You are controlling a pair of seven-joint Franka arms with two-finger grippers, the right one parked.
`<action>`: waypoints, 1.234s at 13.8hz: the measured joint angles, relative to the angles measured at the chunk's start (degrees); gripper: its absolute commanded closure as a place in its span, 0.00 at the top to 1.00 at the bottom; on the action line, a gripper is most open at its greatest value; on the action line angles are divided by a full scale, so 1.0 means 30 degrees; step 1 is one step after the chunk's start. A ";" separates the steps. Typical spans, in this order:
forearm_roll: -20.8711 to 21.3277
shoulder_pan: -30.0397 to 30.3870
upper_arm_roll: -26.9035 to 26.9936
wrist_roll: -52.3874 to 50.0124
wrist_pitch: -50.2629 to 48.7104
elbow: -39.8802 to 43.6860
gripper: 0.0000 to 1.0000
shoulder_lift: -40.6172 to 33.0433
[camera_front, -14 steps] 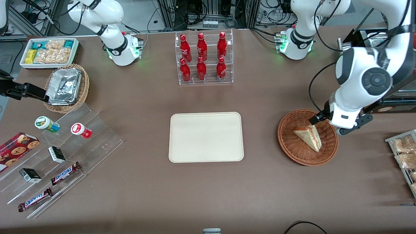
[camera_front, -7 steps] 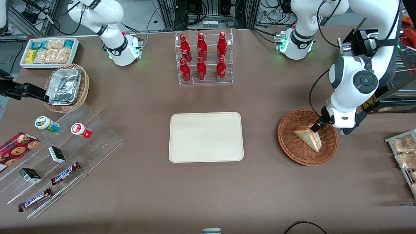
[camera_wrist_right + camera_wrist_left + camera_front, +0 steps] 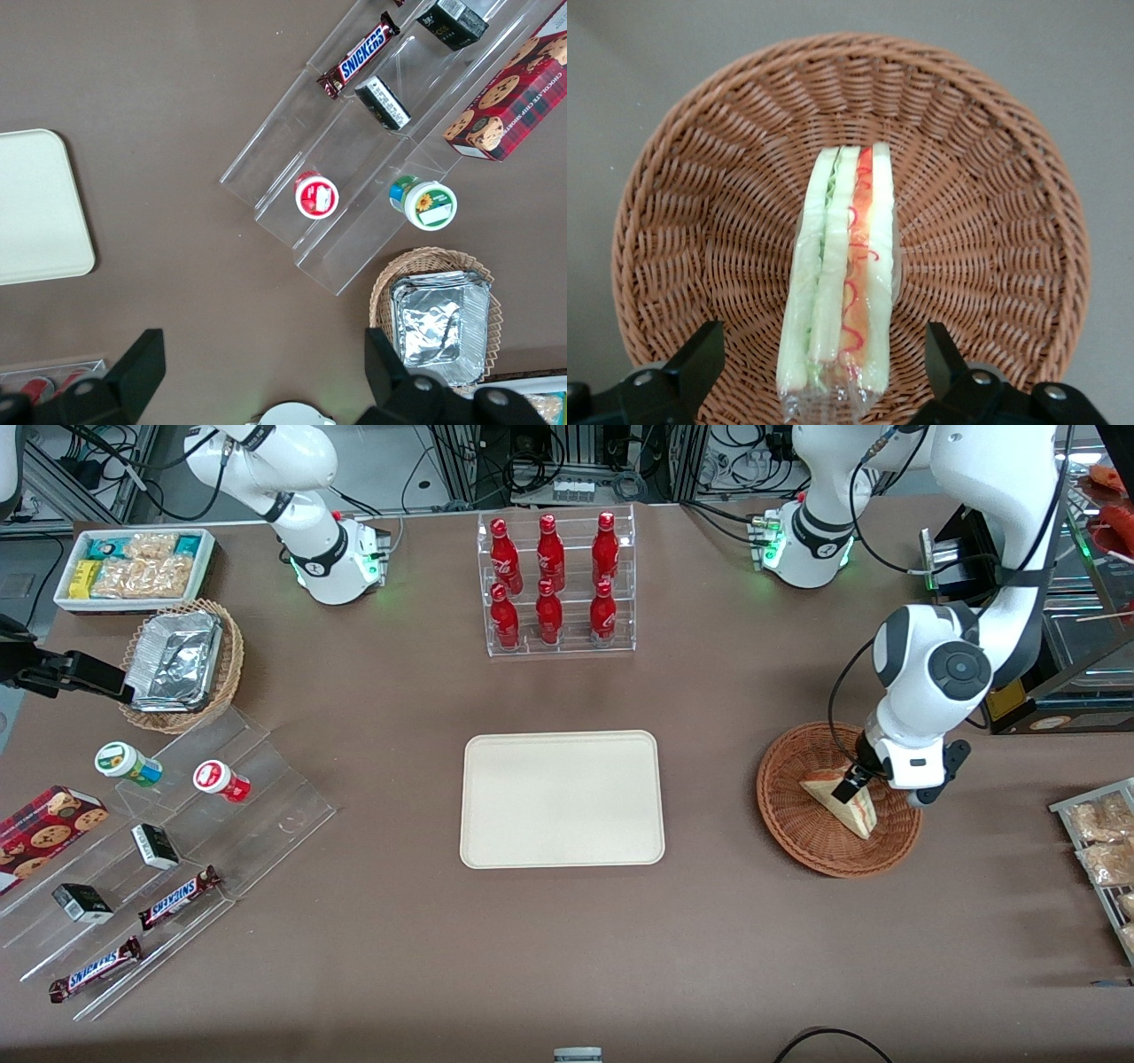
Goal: Place sandwich from basket to tray
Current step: 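Lower the open left gripper around the sandwich and close it, then lift the sandwich and carry it over the white tray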
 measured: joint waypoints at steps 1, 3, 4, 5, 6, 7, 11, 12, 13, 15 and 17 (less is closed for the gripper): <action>0.0000 -0.0071 0.0000 -0.0010 0.0004 -0.0001 0.98 0.0172; 0.0000 -0.0151 -0.0001 -0.0024 0.0007 0.0000 0.33 0.0468; 0.0000 -0.0152 0.0001 -0.0033 0.0008 0.0000 0.04 0.0587; 0.0000 -0.0153 0.0000 -0.0036 0.0008 0.0000 0.00 0.0657; 0.0000 -0.0153 0.0000 -0.0037 0.0008 0.0001 0.00 0.0687; 0.0001 -0.0153 0.0000 -0.0037 0.0008 0.0001 0.00 0.0703; 0.0041 -0.0185 -0.0058 -0.0021 -0.0662 0.0380 0.00 0.0593; 0.0096 -0.0209 -0.0202 0.0008 -0.1730 0.0753 0.00 0.0362; 0.0292 -0.0241 -0.0442 0.0016 -0.3189 0.1315 0.00 0.0003; 0.0822 -0.0288 -0.1196 0.0020 -0.6646 0.2870 0.00 -0.0985; 0.0937 -0.0330 -0.2372 0.0049 -0.9590 0.4683 0.00 -0.1837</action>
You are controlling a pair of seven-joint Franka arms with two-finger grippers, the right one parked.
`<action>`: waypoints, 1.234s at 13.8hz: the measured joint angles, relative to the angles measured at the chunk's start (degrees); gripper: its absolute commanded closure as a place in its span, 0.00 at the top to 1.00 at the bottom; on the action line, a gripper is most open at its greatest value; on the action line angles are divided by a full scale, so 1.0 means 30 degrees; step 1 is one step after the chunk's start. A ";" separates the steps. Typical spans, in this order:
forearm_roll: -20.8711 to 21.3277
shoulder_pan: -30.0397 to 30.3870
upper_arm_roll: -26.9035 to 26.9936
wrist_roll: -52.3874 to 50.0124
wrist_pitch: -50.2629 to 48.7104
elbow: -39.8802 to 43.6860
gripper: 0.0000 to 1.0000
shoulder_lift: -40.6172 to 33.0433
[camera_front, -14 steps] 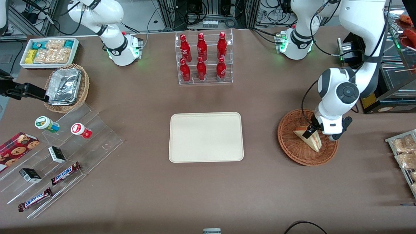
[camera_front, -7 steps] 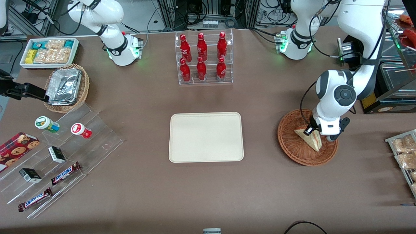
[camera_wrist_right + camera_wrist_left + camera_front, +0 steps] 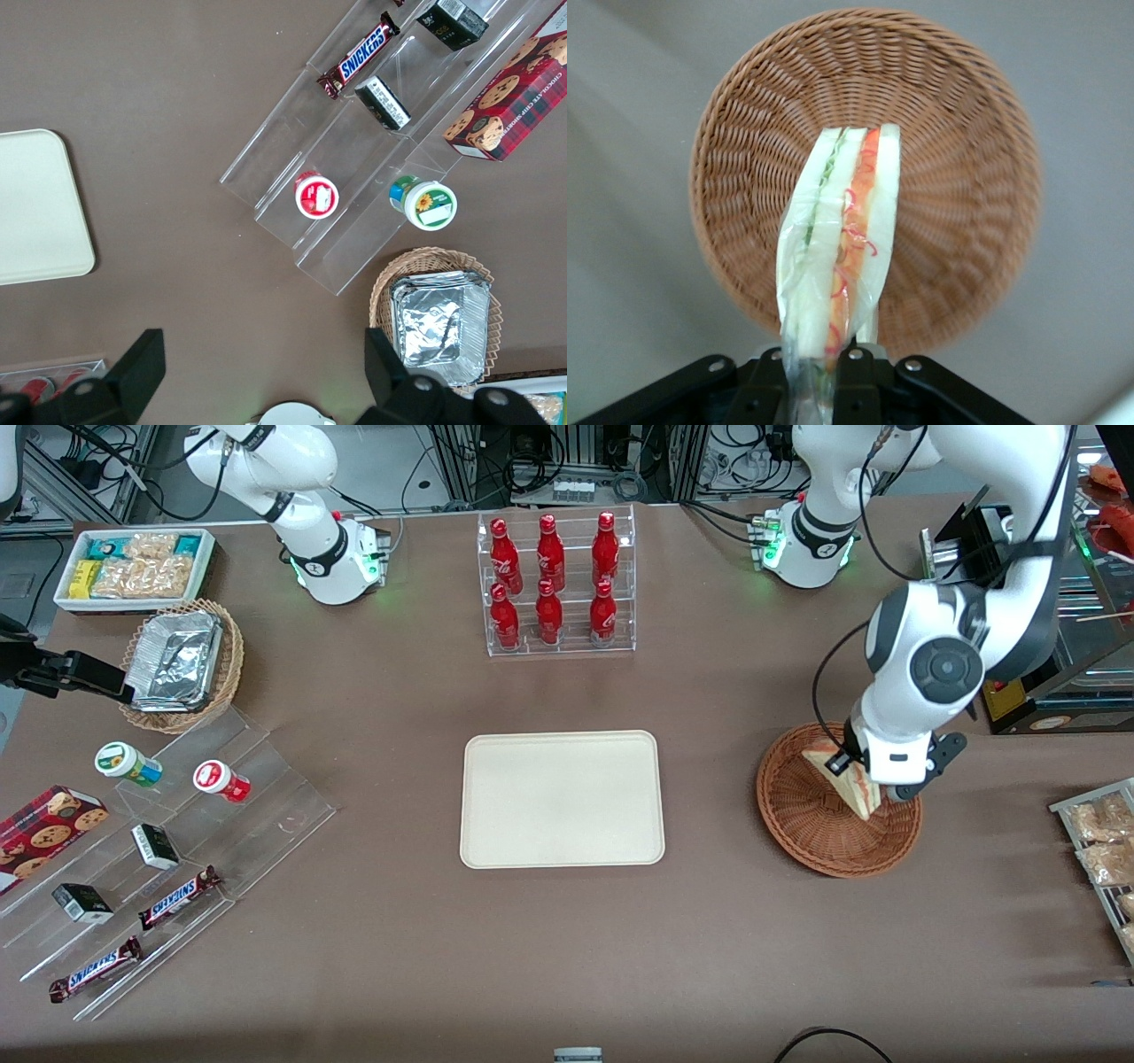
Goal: Place sandwich from basket to tray
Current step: 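Lift the sandwich and carry it over the white tray, then lower the sandwich onto the tray center and open the left gripper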
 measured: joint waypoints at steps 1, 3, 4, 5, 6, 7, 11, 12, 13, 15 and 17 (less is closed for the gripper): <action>0.0003 -0.0019 -0.0801 0.0049 -0.1185 0.0940 0.00 -0.0228; -0.0015 -0.0087 -0.2677 0.0447 -0.2896 0.2548 0.00 -0.0207; -0.0040 -0.0121 -0.3689 0.0692 -0.3289 0.3084 0.00 -0.0007; -0.0078 -0.0155 -0.4732 0.0765 -0.3351 0.3495 0.00 0.0329; -0.0111 -0.0205 -0.5743 0.0765 -0.3263 0.3914 0.00 0.0836; -0.0121 -0.0244 -0.6662 0.0764 -0.2999 0.4413 0.00 0.1495; 0.0215 -0.0339 -0.9410 0.0875 -0.1080 0.6473 0.00 0.4888; 0.0636 -0.0630 -0.9779 0.0881 -0.0512 0.6992 0.00 0.5841; 0.1201 -0.1258 -0.9861 0.0648 -0.0140 0.7608 0.00 0.6783; 0.3195 -0.2673 -0.9862 -0.1032 0.0068 0.9189 0.00 0.8860; 0.5086 -0.3679 -0.9852 -0.2597 0.0109 1.0865 0.00 1.0916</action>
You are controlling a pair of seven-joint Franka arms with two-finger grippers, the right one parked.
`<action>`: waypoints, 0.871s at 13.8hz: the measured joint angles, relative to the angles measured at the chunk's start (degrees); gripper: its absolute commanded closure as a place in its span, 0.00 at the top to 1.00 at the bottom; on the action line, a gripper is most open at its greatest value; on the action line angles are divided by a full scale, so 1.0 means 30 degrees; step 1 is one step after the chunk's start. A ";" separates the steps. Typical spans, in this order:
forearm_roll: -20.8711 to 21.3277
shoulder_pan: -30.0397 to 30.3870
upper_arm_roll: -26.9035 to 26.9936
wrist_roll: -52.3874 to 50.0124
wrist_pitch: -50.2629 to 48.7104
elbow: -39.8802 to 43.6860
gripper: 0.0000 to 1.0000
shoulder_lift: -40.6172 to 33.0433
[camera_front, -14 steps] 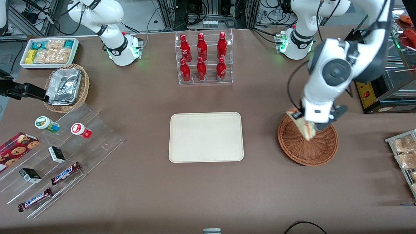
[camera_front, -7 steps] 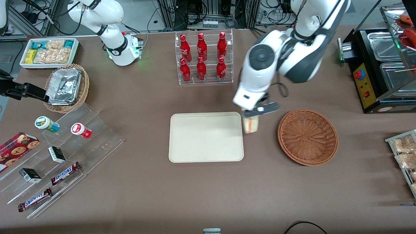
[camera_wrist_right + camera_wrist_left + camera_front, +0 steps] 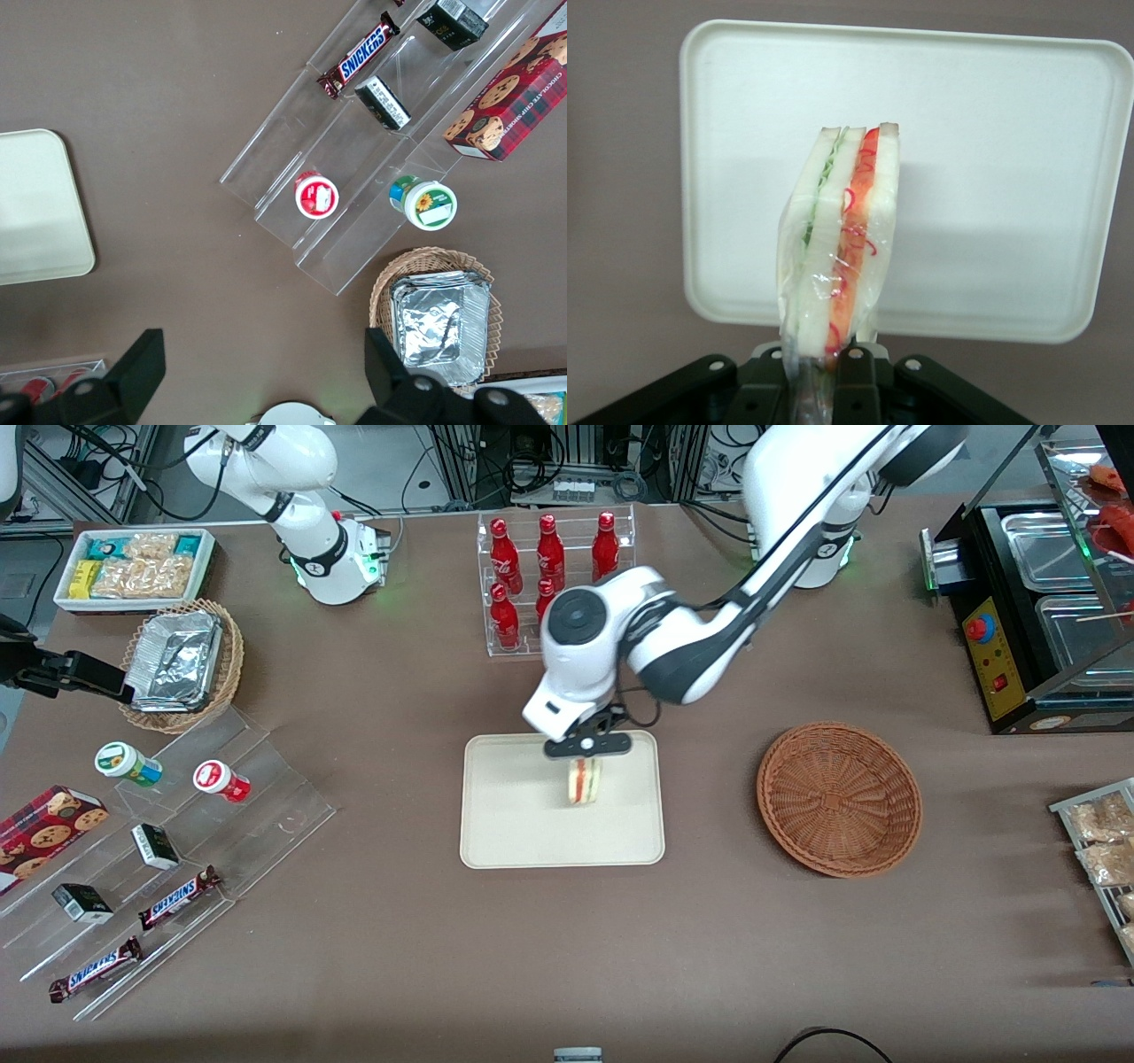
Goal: Place sandwich from basket to tray
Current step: 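Lower the sandwich onto the tray center and open the left gripper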
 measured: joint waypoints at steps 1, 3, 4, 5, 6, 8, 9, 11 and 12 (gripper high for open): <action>0.0593 -0.0339 0.0006 -0.0418 0.0008 0.0833 0.00 0.0959; 0.1332 -0.0659 0.0010 -0.0746 0.0126 0.2053 0.00 0.2421; 0.1584 -0.0676 0.0018 -0.0814 0.0552 0.2406 0.00 0.2929; 0.1726 -0.0685 0.0107 -0.0922 0.1173 0.2614 0.00 0.3309; 0.1771 -0.0698 0.0303 -0.0976 0.1664 0.2750 0.00 0.3579; 0.1779 -0.0774 0.0618 -0.0981 0.2094 0.2888 0.00 0.3921; 0.1779 -0.0934 0.0789 -0.1085 0.2114 0.2909 0.00 0.4008; 0.1783 -0.1402 0.1263 -0.1545 0.2330 0.3144 0.00 0.4209; 0.1789 -0.1616 0.1439 -0.1605 0.2399 0.3362 0.00 0.4370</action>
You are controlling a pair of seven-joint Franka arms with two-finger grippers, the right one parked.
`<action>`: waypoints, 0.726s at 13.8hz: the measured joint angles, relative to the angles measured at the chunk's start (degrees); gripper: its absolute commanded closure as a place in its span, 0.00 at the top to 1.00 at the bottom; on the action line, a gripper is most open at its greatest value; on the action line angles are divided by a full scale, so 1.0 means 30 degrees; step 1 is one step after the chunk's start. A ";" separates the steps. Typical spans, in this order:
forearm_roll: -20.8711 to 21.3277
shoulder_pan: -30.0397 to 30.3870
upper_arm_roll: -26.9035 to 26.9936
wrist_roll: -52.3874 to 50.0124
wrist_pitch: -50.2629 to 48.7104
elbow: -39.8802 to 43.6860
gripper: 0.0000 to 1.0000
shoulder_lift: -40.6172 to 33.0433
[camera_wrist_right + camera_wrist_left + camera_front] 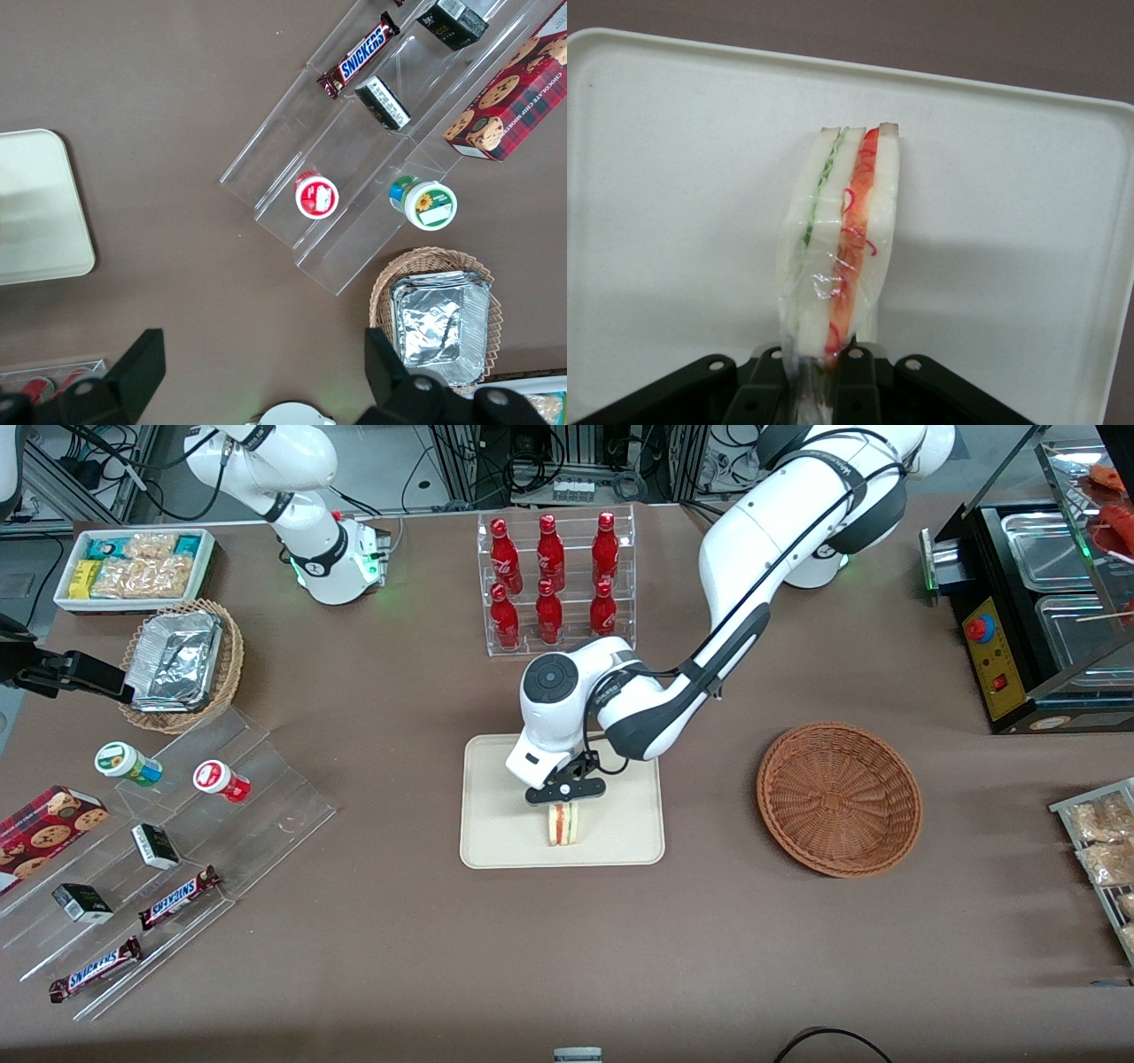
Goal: Place sandwich from basket to tray
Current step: 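Lower the sandwich onto the tray center and open the left gripper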
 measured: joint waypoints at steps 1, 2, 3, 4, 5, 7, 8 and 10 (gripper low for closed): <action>0.0002 -0.0185 0.0163 -0.0001 0.0008 0.0176 0.00 0.0137; 0.0007 -0.0318 0.0284 -0.0001 0.0008 0.0282 0.00 0.0222; 0.0016 -0.0396 0.0352 -0.0001 0.0008 0.0360 0.00 0.0287; 0.0073 -0.0431 0.0370 0.0020 0.0007 0.0392 0.00 0.0322; 0.0193 -0.0476 0.0370 0.0056 -0.0008 0.0392 0.00 0.0332; 0.0328 -0.0575 0.0369 0.0078 -0.0163 0.0403 0.10 0.0331; 0.0345 -0.0606 0.0369 0.0078 -0.0299 0.0411 0.62 0.0331; 0.0379 -0.0637 0.0371 0.0089 -0.0383 0.0413 0.99 0.0331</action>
